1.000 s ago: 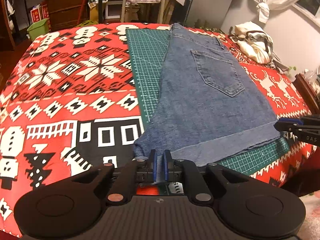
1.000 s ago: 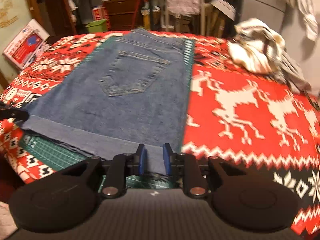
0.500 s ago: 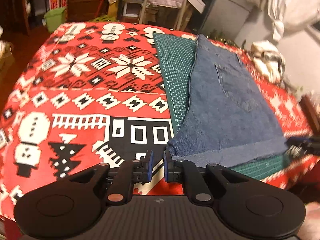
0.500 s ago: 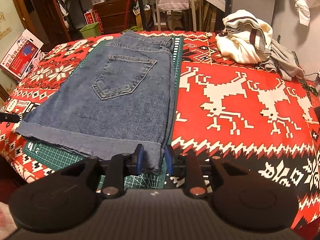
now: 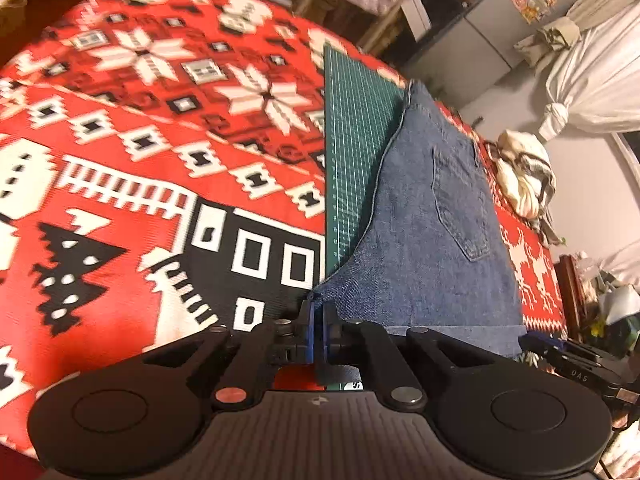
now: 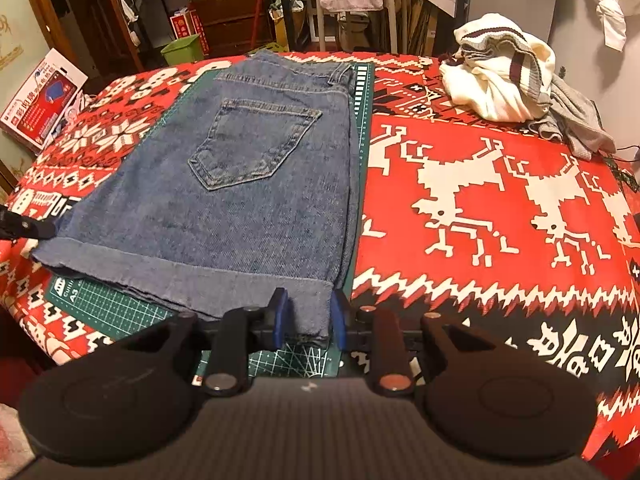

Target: Fold clothes

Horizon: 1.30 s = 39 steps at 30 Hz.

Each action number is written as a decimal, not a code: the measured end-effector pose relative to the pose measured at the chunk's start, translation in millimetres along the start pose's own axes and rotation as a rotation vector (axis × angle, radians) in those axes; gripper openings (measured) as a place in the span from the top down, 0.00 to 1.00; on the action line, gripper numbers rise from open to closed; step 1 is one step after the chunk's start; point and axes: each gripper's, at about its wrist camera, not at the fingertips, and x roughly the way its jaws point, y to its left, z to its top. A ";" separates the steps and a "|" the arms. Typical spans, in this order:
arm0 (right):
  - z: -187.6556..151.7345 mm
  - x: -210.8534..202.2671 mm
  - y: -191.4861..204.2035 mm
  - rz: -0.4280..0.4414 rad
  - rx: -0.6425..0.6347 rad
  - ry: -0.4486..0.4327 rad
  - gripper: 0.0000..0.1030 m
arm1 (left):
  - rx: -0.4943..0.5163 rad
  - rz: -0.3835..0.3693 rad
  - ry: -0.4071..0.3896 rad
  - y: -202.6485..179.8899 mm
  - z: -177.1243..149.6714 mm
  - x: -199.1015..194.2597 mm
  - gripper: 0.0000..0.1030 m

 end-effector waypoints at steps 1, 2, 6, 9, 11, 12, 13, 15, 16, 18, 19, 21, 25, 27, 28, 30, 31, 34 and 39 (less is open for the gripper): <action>-0.7 1.3 0.4 -0.001 0.001 0.003 0.76 | -0.024 -0.006 -0.009 2.2 -3.7 -3.2 0.96; -1.4 2.4 0.7 -0.001 0.000 0.004 0.76 | -0.055 -0.015 -0.014 5.9 -6.9 -5.0 0.96; -1.8 4.4 2.8 -0.003 -0.018 0.004 0.74 | -0.185 -0.059 -0.022 23.4 -13.8 -6.3 0.96; -1.4 4.4 4.1 -0.006 -0.025 0.005 0.74 | -0.233 -0.080 -0.030 29.1 -14.7 -8.3 0.96; -1.3 4.1 4.9 -0.008 -0.027 0.005 0.74 | -0.239 -0.076 -0.034 29.8 -15.2 -10.9 0.96; -1.4 3.9 5.4 -0.009 -0.028 0.005 0.74 | -0.236 -0.066 -0.034 29.4 -15.5 -12.8 0.97; -1.4 3.7 5.4 -0.009 -0.027 0.005 0.74 | -0.238 -0.045 -0.042 30.6 -16.6 -16.5 1.00; -1.3 3.6 5.4 -0.008 -0.025 0.005 0.74 | -0.250 -0.022 -0.051 37.2 -19.0 -23.1 1.00; -1.2 3.7 5.2 -0.007 -0.025 0.005 0.74 | -0.253 -0.010 -0.052 40.7 -19.7 -25.6 1.00; -1.0 4.0 4.7 -0.004 -0.024 0.006 0.74 | -0.229 0.009 -0.042 41.7 -18.2 -25.8 1.00; -0.9 4.0 4.4 -0.003 -0.024 0.006 0.74 | -0.205 0.012 -0.030 38.7 -16.8 -22.4 1.00; -0.7 4.2 3.8 0.001 -0.022 0.007 0.74 | -0.150 0.015 -0.002 30.7 -13.6 -13.6 1.00; -0.9 4.2 2.7 0.004 -0.011 0.005 0.74 | -0.062 0.017 0.053 16.1 -5.0 8.2 0.99; -1.6 4.1 2.7 0.005 -0.008 0.002 0.73 | -0.061 -0.005 0.056 13.5 -0.9 11.4 0.99; -1.8 4.2 2.7 0.006 -0.007 0.000 0.73 | -0.063 -0.030 0.055 12.8 1.0 11.0 1.00; -2.2 4.3 1.8 0.008 -0.003 -0.001 0.73 | -0.061 -0.070 0.058 10.9 3.2 9.1 1.00; -2.1 4.4 1.5 0.010 -0.001 -0.001 0.73 | -0.063 -0.086 0.060 10.4 3.9 7.9 1.00; -2.1 4.7 0.7 0.013 0.002 -0.001 0.73 | -0.074 -0.126 0.064 9.4 5.3 4.6 0.99; -2.5 5.3 1.1 0.014 0.002 -0.002 0.72 | -0.079 -0.130 0.100 5.3 5.5 11.8 0.94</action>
